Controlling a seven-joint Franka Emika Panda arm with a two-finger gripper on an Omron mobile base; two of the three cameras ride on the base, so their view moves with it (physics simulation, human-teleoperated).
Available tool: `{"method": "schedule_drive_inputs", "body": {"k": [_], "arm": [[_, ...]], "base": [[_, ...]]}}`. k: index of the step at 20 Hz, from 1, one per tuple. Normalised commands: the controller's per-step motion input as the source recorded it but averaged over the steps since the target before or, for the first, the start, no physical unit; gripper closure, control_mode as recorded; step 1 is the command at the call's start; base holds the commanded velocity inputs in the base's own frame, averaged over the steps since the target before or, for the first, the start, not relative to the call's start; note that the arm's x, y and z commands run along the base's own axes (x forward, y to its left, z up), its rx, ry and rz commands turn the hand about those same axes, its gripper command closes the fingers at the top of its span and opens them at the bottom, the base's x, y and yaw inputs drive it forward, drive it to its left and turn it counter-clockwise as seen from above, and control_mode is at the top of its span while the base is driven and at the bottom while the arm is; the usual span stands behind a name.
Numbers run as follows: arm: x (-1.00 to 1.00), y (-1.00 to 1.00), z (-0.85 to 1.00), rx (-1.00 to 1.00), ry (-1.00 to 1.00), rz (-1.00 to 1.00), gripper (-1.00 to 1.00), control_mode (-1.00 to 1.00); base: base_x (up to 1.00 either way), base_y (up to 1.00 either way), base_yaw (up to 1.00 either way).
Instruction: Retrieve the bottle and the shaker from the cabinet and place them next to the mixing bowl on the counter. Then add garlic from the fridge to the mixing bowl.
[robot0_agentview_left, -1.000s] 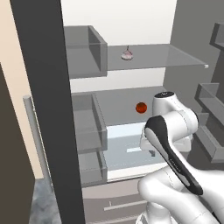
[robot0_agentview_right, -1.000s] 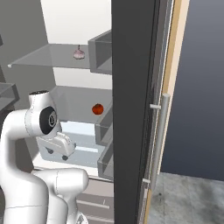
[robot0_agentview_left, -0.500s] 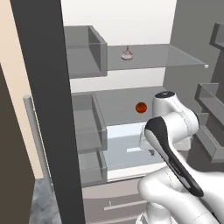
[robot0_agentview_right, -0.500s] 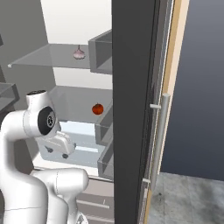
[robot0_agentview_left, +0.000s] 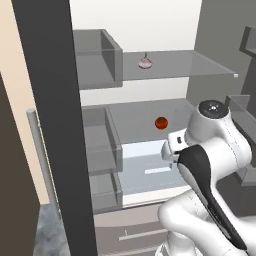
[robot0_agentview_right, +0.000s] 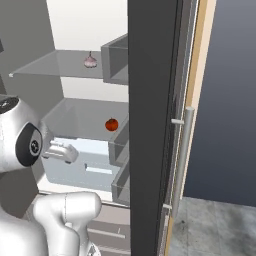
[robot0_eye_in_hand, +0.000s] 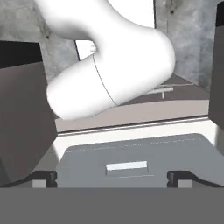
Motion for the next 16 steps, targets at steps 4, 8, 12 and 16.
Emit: {"method": "schedule_drive_inputs", "body": {"k": [4,8,12,16], "arm": [[0.00,0.00,1.00,0.03,-0.41,0.22,-1.00,-1.00],[0.00,0.00,1.00,0.03,-0.30,0.21,-1.00,-1.00],[0.00,0.03,1.00,0.00,-0.08,0.14,-1.00,-1.00],[0.01,0.02,0.69,-0.01,-0.01,0.02,-1.00,-1.00]], "base": [[0.00,0.00,0.00],[0.00,0.00,0.00],[0.00,0.00,0.00],[0.00,0.00,0.00]]}}
